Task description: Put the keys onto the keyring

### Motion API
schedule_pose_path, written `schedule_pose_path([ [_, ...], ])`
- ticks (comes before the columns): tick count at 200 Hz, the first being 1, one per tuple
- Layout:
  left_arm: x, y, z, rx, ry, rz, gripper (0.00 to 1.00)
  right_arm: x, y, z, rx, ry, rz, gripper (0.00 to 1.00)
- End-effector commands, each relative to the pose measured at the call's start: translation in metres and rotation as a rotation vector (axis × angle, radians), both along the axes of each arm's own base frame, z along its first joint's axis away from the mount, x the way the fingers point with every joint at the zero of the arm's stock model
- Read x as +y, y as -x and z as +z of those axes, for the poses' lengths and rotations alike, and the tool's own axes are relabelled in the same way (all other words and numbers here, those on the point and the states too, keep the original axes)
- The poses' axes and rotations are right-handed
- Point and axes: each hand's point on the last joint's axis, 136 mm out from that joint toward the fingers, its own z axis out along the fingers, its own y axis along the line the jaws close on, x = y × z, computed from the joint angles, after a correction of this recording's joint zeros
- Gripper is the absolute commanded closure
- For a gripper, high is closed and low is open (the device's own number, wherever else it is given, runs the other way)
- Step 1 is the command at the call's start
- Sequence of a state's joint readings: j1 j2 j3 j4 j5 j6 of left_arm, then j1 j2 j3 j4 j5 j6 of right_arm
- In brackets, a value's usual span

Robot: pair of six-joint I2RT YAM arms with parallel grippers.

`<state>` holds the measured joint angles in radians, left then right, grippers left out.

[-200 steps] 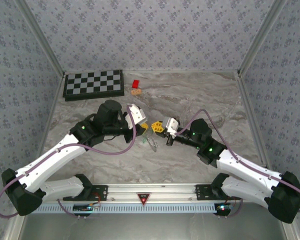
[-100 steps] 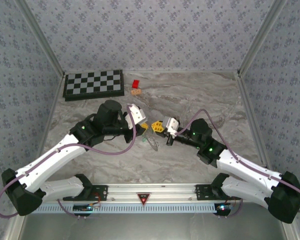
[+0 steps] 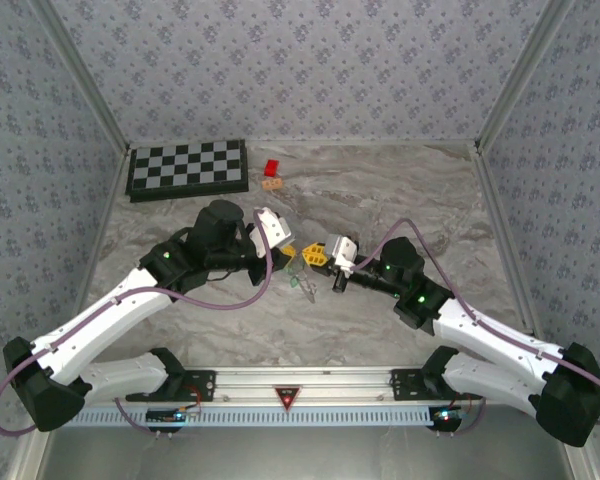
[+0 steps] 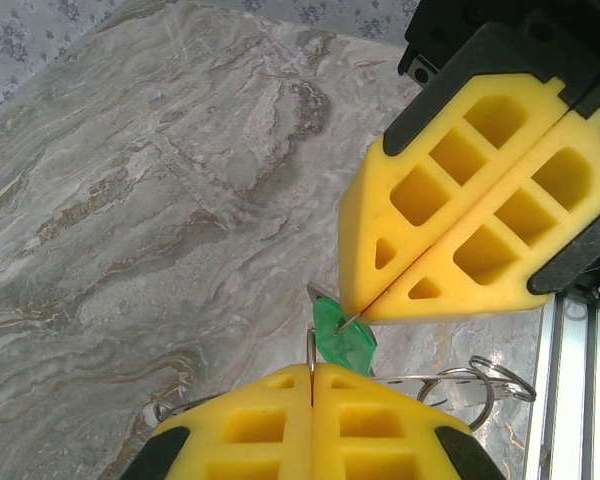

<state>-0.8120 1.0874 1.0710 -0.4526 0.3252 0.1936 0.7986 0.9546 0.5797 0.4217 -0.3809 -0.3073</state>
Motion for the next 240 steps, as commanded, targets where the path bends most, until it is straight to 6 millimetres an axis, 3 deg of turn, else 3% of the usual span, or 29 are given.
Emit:
schedule_pose_path([
  [1, -0.004, 0.003, 0.029, -0.057, 0.067, -0.021, 1.00, 0.000, -0.002, 0.013, -0.018, -0.025, -0.015, 1.00],
  [51, -0.004, 0.004, 0.029, -0.056, 0.069, -0.026, 1.00, -0.003, -0.008, 0.013, -0.024, -0.030, -0.048, 1.00],
  [172, -0.004, 0.003, 0.029, -0.053, 0.071, -0.023, 1.00, 0.005, 0.002, 0.009, -0.005, -0.010, 0.022, 1.00],
  [240, -0.004, 0.004, 0.028, -0.054, 0.070, -0.024, 1.00, -0.004, -0.010, 0.011, -0.019, -0.026, -0.062, 1.00],
])
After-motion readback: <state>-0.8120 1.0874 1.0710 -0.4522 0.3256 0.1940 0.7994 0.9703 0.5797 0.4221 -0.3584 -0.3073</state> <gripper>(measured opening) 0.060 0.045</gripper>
